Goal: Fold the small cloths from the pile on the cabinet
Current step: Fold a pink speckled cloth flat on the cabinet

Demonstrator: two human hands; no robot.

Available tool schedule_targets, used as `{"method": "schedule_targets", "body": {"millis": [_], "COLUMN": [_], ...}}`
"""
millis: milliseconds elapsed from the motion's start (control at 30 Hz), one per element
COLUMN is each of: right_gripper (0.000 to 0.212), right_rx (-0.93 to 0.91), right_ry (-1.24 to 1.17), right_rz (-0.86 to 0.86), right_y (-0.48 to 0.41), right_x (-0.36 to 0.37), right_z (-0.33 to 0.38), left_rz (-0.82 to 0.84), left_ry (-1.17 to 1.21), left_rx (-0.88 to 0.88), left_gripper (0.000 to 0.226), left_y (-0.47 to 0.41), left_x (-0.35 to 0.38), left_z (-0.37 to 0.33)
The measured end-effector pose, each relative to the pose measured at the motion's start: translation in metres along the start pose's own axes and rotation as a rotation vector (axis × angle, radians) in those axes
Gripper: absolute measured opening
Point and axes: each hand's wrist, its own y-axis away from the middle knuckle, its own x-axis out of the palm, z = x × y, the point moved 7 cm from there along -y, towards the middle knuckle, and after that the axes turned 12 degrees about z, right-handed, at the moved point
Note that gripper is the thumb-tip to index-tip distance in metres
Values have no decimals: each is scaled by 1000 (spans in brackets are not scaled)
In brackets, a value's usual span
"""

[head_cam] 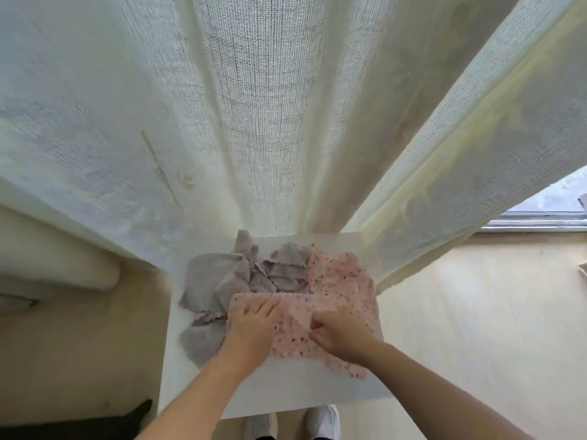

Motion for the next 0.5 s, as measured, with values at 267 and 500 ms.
{"method": "schedule_targets", "body": {"millis": [267,500], "right_gripper": [10,9], "right_rx": [-110,101], "right_ry": [-63,-214], "right_rz": [29,22], "right_y": [21,11], "right_x": [-15,-13], "right_z": [-2,-41], "left_rz": [132,201], "left_ry": [-283,321], "left_rx": [279,-79], "left_gripper": [32,2], "left_y": [-9,19], "left_x": [-3,-21], "left_z": [-11,60]}}
